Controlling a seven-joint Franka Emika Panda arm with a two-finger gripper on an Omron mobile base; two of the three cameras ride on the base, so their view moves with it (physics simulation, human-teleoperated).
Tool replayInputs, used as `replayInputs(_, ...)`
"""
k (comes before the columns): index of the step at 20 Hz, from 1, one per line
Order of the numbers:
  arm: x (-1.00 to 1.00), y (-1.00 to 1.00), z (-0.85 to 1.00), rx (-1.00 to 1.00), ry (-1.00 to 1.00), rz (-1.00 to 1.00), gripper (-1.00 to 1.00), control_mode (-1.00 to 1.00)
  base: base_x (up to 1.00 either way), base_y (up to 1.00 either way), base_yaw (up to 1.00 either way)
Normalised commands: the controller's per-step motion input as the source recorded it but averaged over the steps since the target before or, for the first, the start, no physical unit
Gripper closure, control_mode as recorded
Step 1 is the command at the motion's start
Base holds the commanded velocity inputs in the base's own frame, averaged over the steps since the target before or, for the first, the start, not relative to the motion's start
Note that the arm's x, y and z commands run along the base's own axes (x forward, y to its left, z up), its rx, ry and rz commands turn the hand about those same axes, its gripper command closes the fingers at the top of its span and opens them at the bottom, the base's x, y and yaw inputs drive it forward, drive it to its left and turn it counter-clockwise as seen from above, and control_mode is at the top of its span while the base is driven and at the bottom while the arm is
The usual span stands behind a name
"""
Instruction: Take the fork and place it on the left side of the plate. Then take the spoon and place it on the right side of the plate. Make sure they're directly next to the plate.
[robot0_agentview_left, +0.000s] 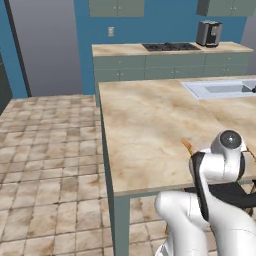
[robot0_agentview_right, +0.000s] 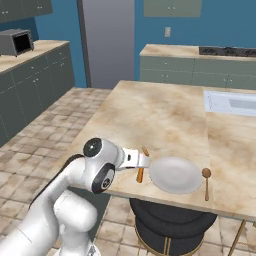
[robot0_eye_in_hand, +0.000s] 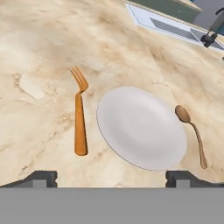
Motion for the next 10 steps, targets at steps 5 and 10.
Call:
replayInputs(5,-0.99,0.14,1.00,0.07,0.00,0.06,-1.00,-1.00,0.00,0.00,0.00)
replayInputs(10,-0.91,0.18,1.00,0.03,0.00,0.09,-1.00,-1.00,0.00,0.00,0.00)
